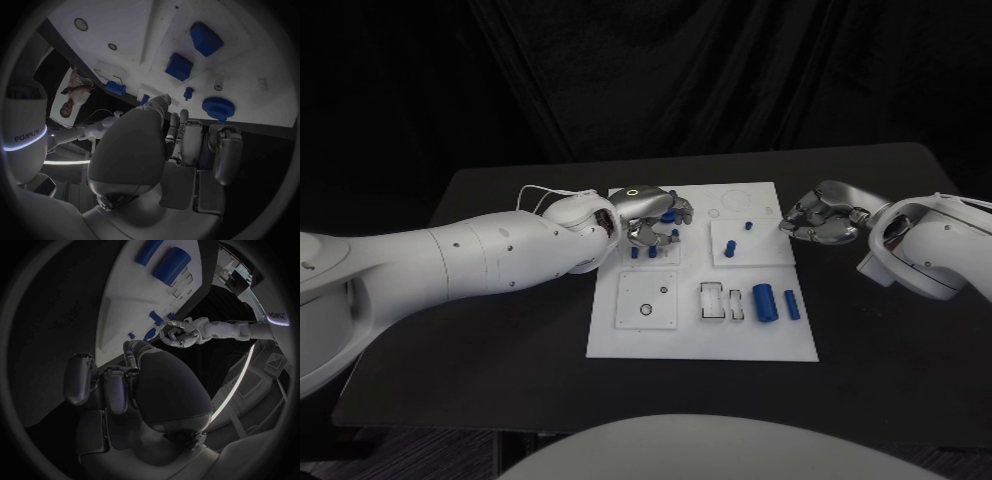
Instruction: Assemble the parts on the task board
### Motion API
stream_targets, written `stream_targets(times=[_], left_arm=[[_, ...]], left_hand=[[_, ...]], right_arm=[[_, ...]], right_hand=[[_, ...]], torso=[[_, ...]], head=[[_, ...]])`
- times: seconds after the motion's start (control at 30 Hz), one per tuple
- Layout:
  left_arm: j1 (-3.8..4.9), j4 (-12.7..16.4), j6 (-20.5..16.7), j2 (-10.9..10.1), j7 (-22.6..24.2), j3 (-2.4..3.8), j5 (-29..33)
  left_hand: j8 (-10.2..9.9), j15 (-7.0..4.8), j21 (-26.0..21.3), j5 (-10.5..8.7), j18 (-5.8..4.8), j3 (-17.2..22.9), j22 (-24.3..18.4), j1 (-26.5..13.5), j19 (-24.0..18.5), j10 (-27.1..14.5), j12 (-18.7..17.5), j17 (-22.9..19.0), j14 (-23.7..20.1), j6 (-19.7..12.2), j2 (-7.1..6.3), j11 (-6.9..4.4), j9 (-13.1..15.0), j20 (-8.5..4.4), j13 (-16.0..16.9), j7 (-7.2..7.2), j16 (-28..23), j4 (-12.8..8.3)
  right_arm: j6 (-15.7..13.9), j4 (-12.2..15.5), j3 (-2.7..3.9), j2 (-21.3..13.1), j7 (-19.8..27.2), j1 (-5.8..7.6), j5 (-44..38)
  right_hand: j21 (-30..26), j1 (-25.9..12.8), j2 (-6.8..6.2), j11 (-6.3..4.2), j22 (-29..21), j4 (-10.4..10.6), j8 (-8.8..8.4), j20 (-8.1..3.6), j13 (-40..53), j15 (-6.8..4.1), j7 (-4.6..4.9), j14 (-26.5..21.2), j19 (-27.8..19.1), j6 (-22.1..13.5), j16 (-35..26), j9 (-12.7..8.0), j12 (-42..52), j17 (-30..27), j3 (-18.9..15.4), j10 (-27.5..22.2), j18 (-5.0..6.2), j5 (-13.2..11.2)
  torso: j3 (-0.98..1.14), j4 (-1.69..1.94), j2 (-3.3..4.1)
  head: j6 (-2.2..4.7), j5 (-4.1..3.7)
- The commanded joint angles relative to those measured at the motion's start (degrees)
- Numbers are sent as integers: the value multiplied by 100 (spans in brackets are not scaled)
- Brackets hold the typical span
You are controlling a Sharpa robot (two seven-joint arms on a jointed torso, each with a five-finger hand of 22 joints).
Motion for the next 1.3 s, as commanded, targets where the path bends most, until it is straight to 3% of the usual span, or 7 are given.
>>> stream_targets(times=[0.03, 0.17, 0.3, 0.5, 0.93, 1.03, 1.3], left_arm=[[-25, -36, 354, 49, -14, 4, -275], [-42, -69, 387, 98, -62, 4, -287], [-51, -99, 341, 123, -104, 4, -292], [-57, -134, -30, 132, -107, 4, -295], [-62, -105, -587, 141, 29, 4, -297], [-63, -117, -640, 149, 16, 4, -298], [-65, -167, -400, 158, -194, 4, -311]], left_hand=[[-71, -12, 30, 42, -63, -3, 1368, -34, 161, 72, 8, -19, -17, 143, -31, -4, -189, -23, -89, 32, -15, -32], [-124, -9, 36, 64, -67, 2, 1373, -54, 177, 97, 15, -28, -16, 227, -34, 4, -330, -20, -156, 42, -15, -31], [-280, -22, 62, 170, -91, 60, 1405, -91, 283, 245, 8, -34, 10, 539, -30, -10, -723, -13, -371, 103, -7, -33], [-468, -10, 84, 353, -112, 153, 1432, -89, 374, 298, 3, -31, 45, 867, -56, 8, -1106, -14, -555, 88, 6, -96], [-664, 9, 85, 762, -107, 373, 1426, 23, 351, 109, 86, -31, 44, 1249, -81, 48, -1481, -11, -662, -26, 23, -315], [-711, 3, 86, 796, -107, 444, 1426, 4, 350, 94, 114, -37, 39, 1417, -99, 25, -1573, -7, -694, 37, 26, -353], [-830, 35, 87, 742, -106, 484, 1425, -79, 346, 181, 174, -60, 29, 1464, -125, 72, -1691, 11, -738, -12, 21, -362]], right_arm=[[-227, 11, 4, -15, 104, -20, -5], [-241, 21, 4, -29, 114, -27, -5], [-231, 26, 4, -38, 108, -30, -5], [-197, 34, 4, -50, 85, -31, -5], [-81, 28, 4, -35, 9, -36, -5], [-50, 29, 4, -34, -10, -38, -5], [7, 27, 4, -35, -55, -40, -5]], right_hand=[[46, 2, -4, 19, 1020, -29, 37, -14, 1327, 27, -19, 456, 44, 37, 21, 10, 28, 1171, 16, 370, 12, 13], [46, 2, -4, 19, 1020, -29, 37, -14, 1327, 27, -19, 456, 44, 37, 21, 10, 28, 1171, 16, 370, 12, 13], [46, 2, -4, 19, 1020, -29, 37, -14, 1327, 27, -19, 456, 44, 37, 21, 10, 28, 1171, 16, 370, 12, 13], [50, -4, -5, 17, 1021, -27, 38, -15, 1325, 25, -20, 456, 47, 39, 19, 12, 27, 1169, 17, 367, 11, 26], [29, -2, 3, 16, 1015, -28, 36, -17, 1314, 24, -21, 453, 38, 35, 10, 14, 17, 1160, 26, 354, 16, 40], [29, -2, 3, 16, 1015, -28, 36, -17, 1314, 24, -21, 453, 38, 35, 10, 14, 17, 1160, 26, 354, 16, 40], [24, -1, 5, 15, 1014, -29, 36, -17, 1319, 24, -22, 454, 36, 35, 14, 14, 21, 1164, 28, 360, 17, 43]], torso=[[-5, 2, 3], [-4, -26, 3], [7, -39, 9], [12, -21, -4], [4, -24, -2], [3, -18, -7], [3, -17, -5]], head=[[0, -10], [0, 0], [0, -6], [0, -24], [0, -10], [0, -28], [0, -31]])
